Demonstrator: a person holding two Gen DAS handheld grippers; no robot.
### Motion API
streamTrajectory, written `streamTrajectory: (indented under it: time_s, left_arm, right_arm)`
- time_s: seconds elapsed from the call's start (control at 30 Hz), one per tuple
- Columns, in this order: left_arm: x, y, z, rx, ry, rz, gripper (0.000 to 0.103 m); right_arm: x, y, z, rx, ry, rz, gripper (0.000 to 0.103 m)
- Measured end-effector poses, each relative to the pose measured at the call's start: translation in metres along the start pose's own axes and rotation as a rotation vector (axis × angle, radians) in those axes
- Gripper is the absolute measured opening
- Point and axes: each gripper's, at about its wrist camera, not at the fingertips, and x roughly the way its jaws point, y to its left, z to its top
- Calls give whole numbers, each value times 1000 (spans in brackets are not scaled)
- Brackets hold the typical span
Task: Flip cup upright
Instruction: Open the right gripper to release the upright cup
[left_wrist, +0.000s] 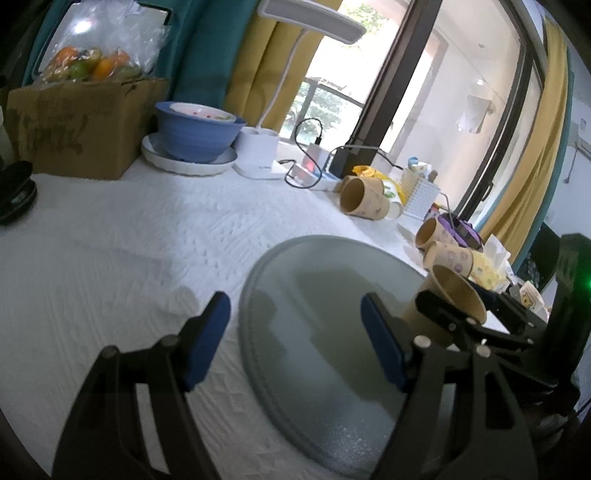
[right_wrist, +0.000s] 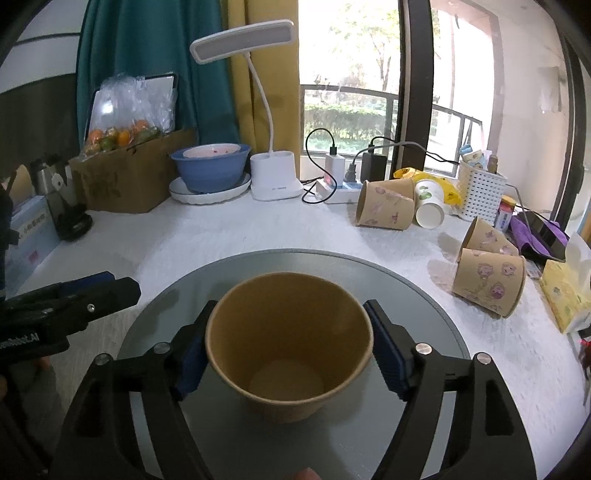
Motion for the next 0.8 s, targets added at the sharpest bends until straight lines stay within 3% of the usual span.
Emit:
streamTrajectory:
  time_s: [0.8]
  left_arm:
    - [-54, -50, 6, 111, -105, 0, 75]
  right_arm:
    - [-75, -6, 9, 23, -116, 10, 81]
